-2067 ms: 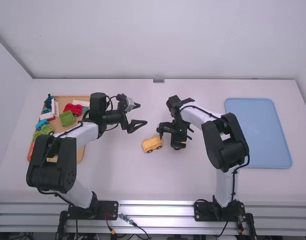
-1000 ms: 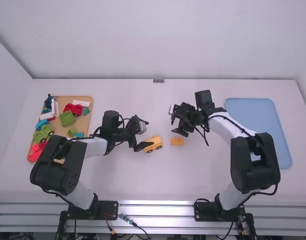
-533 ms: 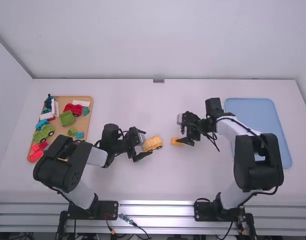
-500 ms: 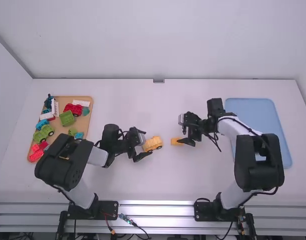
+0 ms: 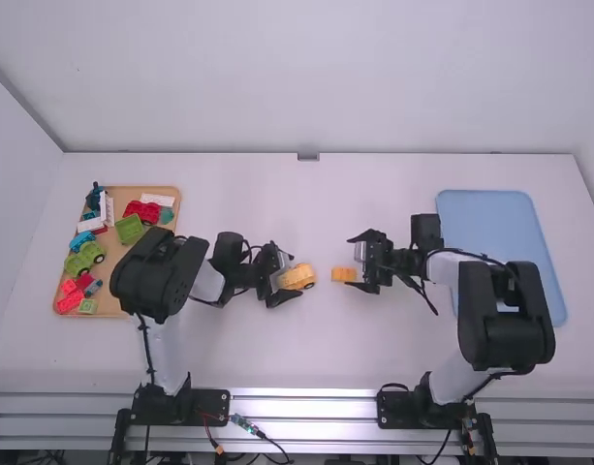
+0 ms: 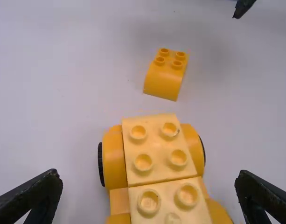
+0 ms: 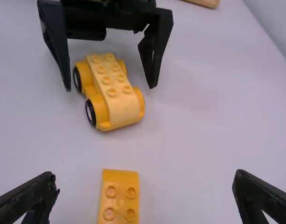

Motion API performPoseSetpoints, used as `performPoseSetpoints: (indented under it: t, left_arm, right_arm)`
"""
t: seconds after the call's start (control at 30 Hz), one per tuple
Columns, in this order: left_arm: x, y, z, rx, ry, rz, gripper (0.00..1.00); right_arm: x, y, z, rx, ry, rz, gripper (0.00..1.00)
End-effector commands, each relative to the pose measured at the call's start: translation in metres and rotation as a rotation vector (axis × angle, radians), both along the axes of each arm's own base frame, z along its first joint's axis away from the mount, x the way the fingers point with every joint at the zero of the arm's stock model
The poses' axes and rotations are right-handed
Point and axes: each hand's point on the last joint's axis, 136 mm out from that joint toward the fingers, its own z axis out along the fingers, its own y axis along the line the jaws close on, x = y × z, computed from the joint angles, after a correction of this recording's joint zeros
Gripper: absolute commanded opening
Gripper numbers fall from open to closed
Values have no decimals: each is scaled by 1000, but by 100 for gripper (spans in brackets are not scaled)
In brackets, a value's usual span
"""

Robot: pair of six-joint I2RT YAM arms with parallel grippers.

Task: Assemble lego blocks to make yellow taxi

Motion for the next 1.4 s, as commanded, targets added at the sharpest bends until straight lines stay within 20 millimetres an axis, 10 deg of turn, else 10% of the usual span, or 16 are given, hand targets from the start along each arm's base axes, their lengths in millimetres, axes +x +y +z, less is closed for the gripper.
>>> performPoseSetpoints:
  t: [0.0,0.2,0.4,1.37]
  left_arm:
    - [-6,-8,-9,-9,12,-46,99]
    - [-5,-18,-17,16,-20,-49,95]
    - [-7,-8,-21,67,-158,-62,58]
    - [-9,-1,-10,21,-105,-349,63]
  right_arm:
    - [-5,3,1,46,55,-32,99]
    - [-1,3,3,62,62,-61,99]
    - [-1,3,2,61,63,-61,99]
    - [-4,-1,-7,20,105,-88,99]
